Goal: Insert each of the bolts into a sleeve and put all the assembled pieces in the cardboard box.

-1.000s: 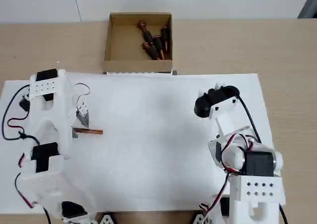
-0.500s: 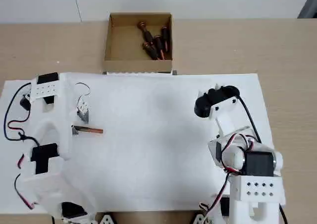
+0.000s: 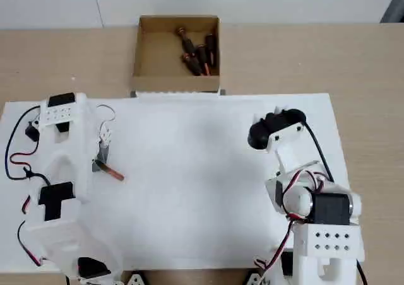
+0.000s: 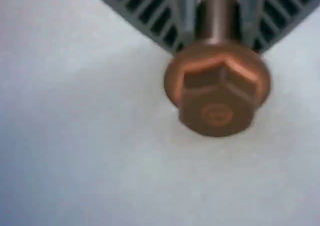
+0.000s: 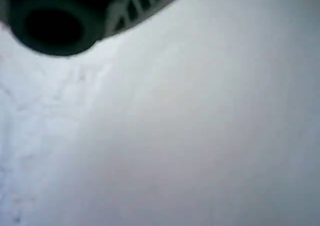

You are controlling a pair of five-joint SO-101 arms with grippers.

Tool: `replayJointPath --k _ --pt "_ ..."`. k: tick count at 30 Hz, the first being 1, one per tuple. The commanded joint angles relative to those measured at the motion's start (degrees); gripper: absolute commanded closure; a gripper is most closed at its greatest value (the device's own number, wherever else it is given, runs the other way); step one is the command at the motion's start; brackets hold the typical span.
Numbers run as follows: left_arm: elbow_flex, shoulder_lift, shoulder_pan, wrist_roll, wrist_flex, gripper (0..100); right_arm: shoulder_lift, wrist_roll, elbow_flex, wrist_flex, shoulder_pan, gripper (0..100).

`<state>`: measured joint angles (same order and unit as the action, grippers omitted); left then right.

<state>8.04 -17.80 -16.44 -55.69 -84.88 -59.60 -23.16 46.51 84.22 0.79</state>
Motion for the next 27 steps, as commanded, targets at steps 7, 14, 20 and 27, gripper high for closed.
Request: replayJointPath --k 7,14,20,27 --pt "-0.5 1.0 -0.1 -0.2 0.3 99 -0.7 0.2 -0.4 -0.7 -0.2 99.5" --pt "-2.9 8.2 1.1 1.1 -3.5 99 -0.9 0.1 -1.9 0.0 -0.2 99.5" --pt "-2.9 20.2 5.8 4.7 -4.9 99 -0.9 0.4 -5.4 3.2 -0.2 99.5" --pt "-2.6 35.4 11.0 17.1 -4.7 99 -1.0 0.4 -5.8 4.1 -0.7 99.5"
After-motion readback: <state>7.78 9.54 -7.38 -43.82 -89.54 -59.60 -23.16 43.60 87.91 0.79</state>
